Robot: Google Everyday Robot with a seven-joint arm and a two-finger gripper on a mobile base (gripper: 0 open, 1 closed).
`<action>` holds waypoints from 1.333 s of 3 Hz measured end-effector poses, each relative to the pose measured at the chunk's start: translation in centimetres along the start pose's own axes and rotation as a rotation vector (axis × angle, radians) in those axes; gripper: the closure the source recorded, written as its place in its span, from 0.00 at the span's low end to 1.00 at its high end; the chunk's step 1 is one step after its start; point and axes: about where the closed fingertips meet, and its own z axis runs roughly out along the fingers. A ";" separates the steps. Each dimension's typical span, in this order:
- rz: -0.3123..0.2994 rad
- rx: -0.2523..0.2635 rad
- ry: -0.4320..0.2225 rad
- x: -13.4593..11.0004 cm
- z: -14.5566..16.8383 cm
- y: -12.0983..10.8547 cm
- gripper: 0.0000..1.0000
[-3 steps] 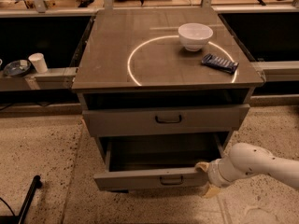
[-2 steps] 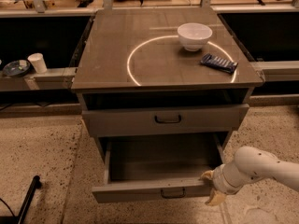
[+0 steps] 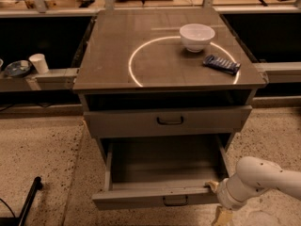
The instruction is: Open middle drawer
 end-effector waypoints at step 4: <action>0.010 0.105 -0.027 -1.1 -3.7 1.7 0.00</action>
Offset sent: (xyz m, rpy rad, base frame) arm -0.0700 0.0103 0.0597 0.0216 -0.1232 -0.0483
